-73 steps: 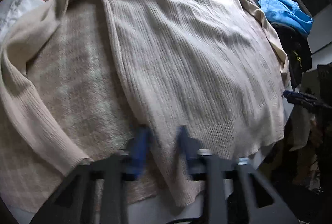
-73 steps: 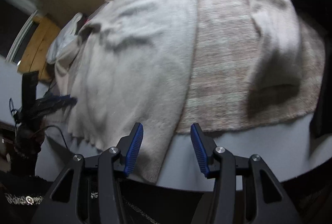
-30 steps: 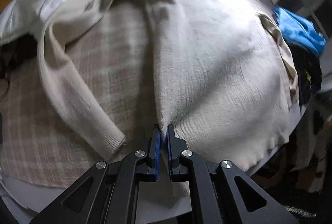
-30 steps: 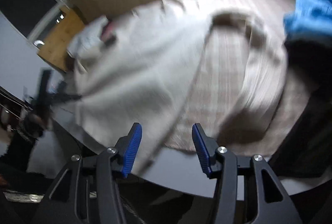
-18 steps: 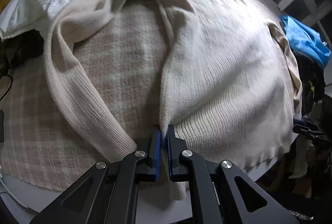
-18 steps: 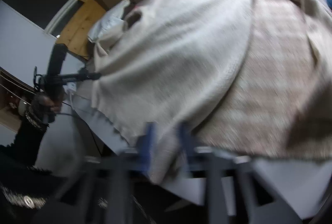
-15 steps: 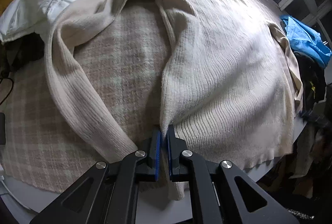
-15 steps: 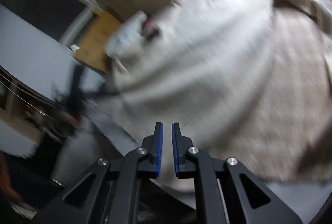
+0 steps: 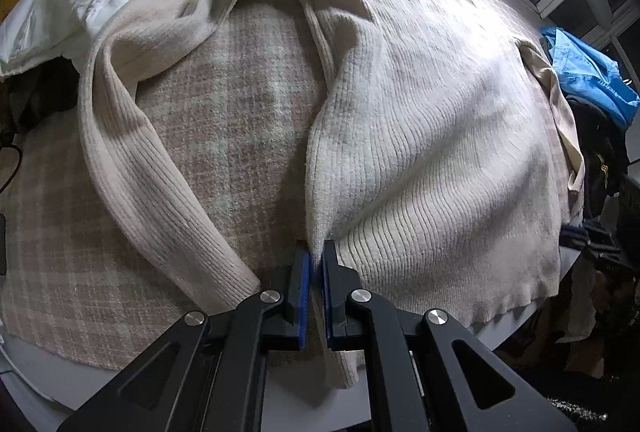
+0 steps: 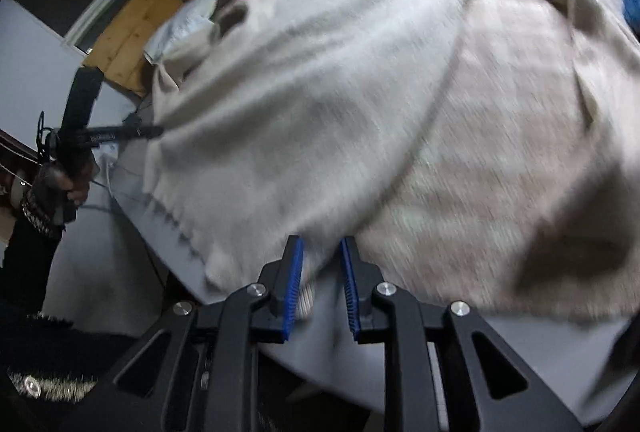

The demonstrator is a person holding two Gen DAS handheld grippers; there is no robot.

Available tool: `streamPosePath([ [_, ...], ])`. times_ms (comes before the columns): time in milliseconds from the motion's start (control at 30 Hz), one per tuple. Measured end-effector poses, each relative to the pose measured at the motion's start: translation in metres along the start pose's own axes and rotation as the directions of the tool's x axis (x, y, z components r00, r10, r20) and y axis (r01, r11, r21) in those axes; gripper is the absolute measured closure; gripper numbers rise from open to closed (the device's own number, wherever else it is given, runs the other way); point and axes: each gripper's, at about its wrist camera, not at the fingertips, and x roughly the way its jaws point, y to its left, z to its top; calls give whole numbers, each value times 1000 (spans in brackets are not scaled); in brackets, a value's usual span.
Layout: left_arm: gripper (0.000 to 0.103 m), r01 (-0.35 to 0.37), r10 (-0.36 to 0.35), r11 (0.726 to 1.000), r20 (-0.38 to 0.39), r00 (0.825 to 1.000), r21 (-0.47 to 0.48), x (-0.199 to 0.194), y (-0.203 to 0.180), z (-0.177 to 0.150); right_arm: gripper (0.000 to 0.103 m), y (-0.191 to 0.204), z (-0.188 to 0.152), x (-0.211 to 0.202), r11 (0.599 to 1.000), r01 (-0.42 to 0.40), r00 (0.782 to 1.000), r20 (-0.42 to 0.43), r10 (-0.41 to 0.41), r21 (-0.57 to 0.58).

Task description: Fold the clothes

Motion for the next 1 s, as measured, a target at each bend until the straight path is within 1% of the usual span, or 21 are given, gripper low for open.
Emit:
streamPosePath([
  [67, 98, 6, -6, 1000, 10, 1000, 8, -5, -3, -1, 84, 5, 7, 5, 1000, -8, 999, 36, 9, -20],
  [100, 98, 11, -11, 1000, 16, 1000, 12, -8, -5, -1, 93, 7, 10, 8, 999, -12, 998, 53, 14, -31],
  [133, 98, 23, -23, 1000, 24, 999, 18, -13, -7, -1, 100, 9, 13, 4, 999, -7, 998, 61, 9, -34],
  [167, 98, 41, -41, 999, 34, 999, 20, -20, -8, -2, 99, 12, 16, 0, 999, -2, 998, 69, 4, -37],
  [233, 98, 79, -81, 997, 56, 995, 23, -36, -11, -2, 99, 14, 23, -31, 999, -39, 991, 131, 41, -17],
  [300, 98, 118, -120, 992, 73, 990, 39, -47, -19, 3, 99, 12, 31, -66, 997, -79, 978, 193, 78, 2],
  [333, 98, 137, -140, 989, 82, 987, 48, -52, -23, 5, 100, 8, 33, -86, 997, -71, 971, 230, 68, 3],
  [367, 97, 156, -160, 986, 90, 983, 57, -57, -27, 7, 100, 4, 36, -100, 1000, -27, 966, 256, 24, 7],
  [400, 95, 157, -162, 985, 78, 984, 70, -52, -34, 10, 100, 0, 39, -113, 1000, 19, 960, 280, -22, 13],
  [433, 91, 154, -159, 985, 63, 985, 83, -45, -42, 13, 100, -9, 43, -118, 997, 64, 957, 280, -71, 37],
  [467, 91, 131, -136, 987, 48, 990, 94, -35, -51, 16, 100, -19, 45, -116, 994, 81, 959, 267, -97, 70],
  [500, 93, 125, -129, 988, 43, 991, 91, -32, -53, 14, 100, -29, 46, -113, 990, 97, 960, 252, -120, 103],
  [567, 92, 122, -125, 989, 37, 991, 81, -30, -52, 9, 100, -39, 47, -98, 985, 132, 965, 214, -153, 111],
  [600, 91, 133, -136, 989, 36, 990, 70, -29, -51, 5, 100, -43, 48, -90, 982, 150, 966, 195, -170, 114],
  [633, 87, 144, -146, 988, 33, 989, 57, -27, -49, 0, 100, -48, 46, -84, 982, 144, 970, 180, -165, 125],
  [733, 82, 169, -169, 985, 1, 986, 25, -17, -56, -20, 99, -59, 42, -70, 981, 134, 976, 150, -155, 141],
  [800, 82, 192, -192, 981, -24, 981, -12, -7, -64, -28, 99, -63, 40, -68, 981, 125, 979, 140, -145, 147],
  [833, 77, 186, -187, 982, -34, 982, -16, -3, -71, -29, 99, -64, 39, -67, 981, 120, 981, 136, -140, 150],
  [900, 71, 167, -168, 986, -54, 984, -20, 3, -86, -32, 99, -61, 39, -67, 983, 125, 981, 131, -143, 136],
  [933, 69, 135, -135, 991, -63, 989, -5, 6, -94, -35, 99, -59, 39, -67, 983, 127, 981, 129, -144, 128],
  [1000, 67, 73, -70, 997, -84, 994, 33, 16, -108, -36, 99, -56, 40, -67, 985, 133, 981, 125, -147, 114],
])
